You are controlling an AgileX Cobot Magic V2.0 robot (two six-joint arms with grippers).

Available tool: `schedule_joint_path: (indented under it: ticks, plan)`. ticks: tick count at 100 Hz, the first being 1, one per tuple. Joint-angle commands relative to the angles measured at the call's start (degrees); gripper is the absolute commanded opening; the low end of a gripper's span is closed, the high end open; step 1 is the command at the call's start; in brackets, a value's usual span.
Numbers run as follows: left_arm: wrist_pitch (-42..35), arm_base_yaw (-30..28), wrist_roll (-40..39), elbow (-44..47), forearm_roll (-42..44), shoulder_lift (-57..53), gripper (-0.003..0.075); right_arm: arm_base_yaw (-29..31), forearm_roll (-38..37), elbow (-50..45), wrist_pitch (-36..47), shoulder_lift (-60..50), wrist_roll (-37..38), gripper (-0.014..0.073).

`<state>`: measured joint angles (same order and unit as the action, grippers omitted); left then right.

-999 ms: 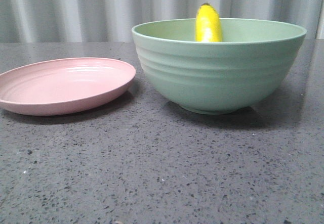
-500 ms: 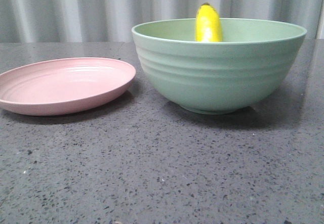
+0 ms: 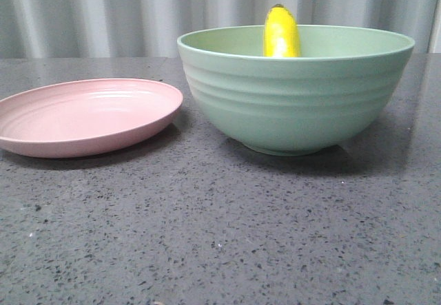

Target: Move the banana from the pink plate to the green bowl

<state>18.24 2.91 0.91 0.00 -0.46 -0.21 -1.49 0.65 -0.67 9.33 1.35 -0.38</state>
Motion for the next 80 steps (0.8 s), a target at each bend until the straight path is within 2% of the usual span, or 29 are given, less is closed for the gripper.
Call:
schedule_joint_path:
  ticks: [1, 23, 54, 63, 80]
  plan:
    - [-3.75, -0.18, -0.27, 0.63, -0.42, -1.51, -0.0020, 2.82, -6.30, -1.06, 5.41, 0.63, 7.32, -0.0064]
    - [-3.75, -0.18, -0.27, 0.63, -0.42, -1.51, -0.0020, 10.48, -7.55, -1.05, -4.78, -2.50, 7.21, -0.0064]
    - [-3.75, -0.18, -0.27, 0.63, -0.42, -1.51, -0.0020, 11.10, -7.55, -1.15, -23.95, -3.32, 7.09, -0.0064]
    - [-3.75, -0.18, -0.27, 0.63, -0.42, -1.51, -0.0020, 11.10, -7.55, -1.15, -26.85, -3.32, 7.09, -0.0064]
    - [-3.75, -0.18, -0.27, 0.63, -0.42, -1.51, -0.0020, 11.10, -7.55, -1.15, -26.86, -3.32, 7.09, -0.0064]
